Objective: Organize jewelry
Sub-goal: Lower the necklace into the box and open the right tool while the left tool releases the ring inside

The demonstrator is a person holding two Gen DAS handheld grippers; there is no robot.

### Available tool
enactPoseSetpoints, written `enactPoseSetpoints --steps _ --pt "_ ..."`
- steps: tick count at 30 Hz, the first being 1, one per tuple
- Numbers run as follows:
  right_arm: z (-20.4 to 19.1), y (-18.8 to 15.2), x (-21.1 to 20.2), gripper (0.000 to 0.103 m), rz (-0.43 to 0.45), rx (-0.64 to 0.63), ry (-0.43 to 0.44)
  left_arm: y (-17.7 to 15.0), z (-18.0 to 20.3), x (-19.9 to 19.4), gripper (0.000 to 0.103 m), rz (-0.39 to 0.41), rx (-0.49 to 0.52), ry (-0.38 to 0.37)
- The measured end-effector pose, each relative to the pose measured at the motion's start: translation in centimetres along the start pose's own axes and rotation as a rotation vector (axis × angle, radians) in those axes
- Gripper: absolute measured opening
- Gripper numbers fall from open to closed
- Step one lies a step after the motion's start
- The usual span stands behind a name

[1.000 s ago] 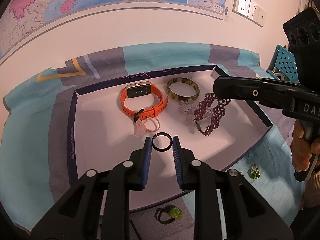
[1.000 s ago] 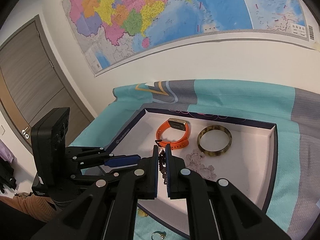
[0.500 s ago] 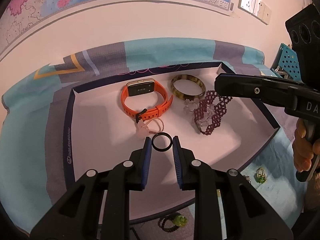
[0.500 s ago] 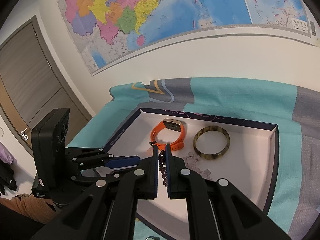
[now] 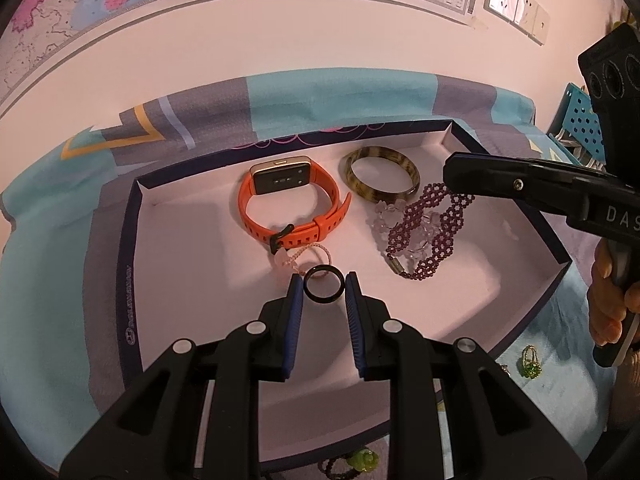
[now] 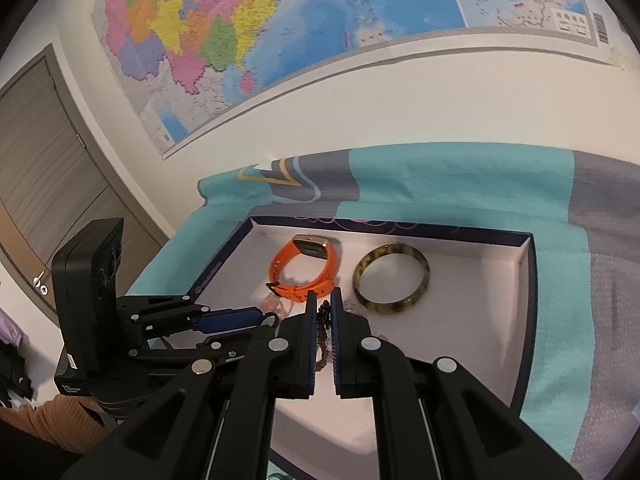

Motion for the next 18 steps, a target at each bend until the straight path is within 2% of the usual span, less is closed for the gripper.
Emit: enactPoseSetpoints --steps 14,18 --pt "2.4 -0.6 0.9 0.008 -0.028 0.068 -0.054 0.3 0.0 0.6 0.023 -0.007 0.0 0.009" --pt "2.7 -0.8 1.1 0.008 -0.037 0.074 -0.07 0.2 0.0 0.2 0.026 0.004 -0.003 -0.007"
Point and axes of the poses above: each gripper's, at about its wrist camera, not at the fingertips, and x roughly the way its jaws point, z to its right, y to its top, the point moved 4 cm from there along x, roughly the way its jaws point, and after that the axes turned 5 degrees about -z, right-handed, at the moved point
